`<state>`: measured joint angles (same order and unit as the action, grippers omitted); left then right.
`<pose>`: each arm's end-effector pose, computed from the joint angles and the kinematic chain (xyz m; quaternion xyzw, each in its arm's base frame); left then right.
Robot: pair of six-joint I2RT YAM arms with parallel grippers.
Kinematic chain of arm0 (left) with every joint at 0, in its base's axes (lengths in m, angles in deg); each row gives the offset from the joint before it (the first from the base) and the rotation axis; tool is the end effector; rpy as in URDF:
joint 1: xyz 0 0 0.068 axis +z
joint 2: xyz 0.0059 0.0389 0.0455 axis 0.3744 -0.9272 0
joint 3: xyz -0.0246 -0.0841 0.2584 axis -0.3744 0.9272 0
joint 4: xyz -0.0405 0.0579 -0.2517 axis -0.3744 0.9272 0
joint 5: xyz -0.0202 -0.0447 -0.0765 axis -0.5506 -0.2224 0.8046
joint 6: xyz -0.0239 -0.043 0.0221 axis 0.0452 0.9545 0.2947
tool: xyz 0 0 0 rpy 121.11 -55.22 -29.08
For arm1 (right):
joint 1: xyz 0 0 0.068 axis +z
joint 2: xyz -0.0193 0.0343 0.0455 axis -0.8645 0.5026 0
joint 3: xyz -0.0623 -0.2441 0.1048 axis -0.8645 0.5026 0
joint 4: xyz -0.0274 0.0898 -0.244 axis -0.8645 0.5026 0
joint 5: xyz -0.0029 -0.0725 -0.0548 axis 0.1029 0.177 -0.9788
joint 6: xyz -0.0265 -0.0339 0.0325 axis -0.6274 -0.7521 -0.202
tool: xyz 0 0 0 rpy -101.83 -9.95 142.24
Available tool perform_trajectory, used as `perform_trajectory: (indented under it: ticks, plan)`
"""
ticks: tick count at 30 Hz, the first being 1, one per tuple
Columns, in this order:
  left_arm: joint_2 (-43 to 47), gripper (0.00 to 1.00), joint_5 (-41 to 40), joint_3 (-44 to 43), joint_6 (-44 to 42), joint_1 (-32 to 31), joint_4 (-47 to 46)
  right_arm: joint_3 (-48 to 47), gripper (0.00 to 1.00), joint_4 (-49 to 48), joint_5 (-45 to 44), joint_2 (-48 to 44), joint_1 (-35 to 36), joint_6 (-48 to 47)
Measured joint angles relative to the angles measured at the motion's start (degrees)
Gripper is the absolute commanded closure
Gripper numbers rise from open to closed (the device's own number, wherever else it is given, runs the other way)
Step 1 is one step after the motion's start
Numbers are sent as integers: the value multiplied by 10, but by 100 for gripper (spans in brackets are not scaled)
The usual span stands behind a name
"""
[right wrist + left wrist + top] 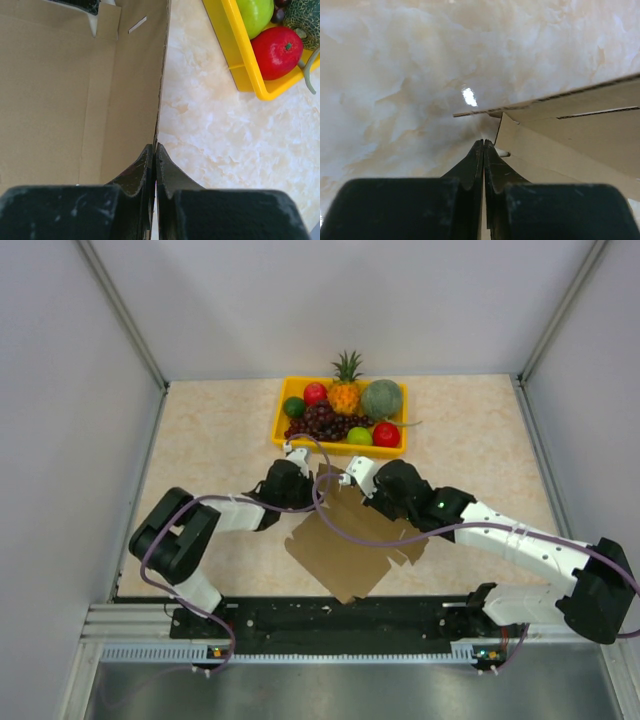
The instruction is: Fold the paper box
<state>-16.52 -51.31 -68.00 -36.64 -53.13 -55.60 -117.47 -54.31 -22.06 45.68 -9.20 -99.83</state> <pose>0.2678 -0.1682 0.1426 0.0692 0.8882 -0.2780 0.3591 0.1697 0.1945 0.2716 -0.4754 0.7753 0.0170 0.4156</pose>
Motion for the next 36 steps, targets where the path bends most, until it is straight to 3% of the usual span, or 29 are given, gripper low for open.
perform_trajectory:
  ticks: [11, 27, 36]
  plan:
    - [-29, 99, -36, 22, 26, -21, -91, 0, 100, -8, 5, 0, 0, 2]
    - [16, 98, -49, 122, 50, -62, -251, 6, 100, -25, -3, 0, 12, 0]
    - [-11, 97, -36, 123, 64, -62, -311, 63, 100, -104, -141, 0, 104, -43]
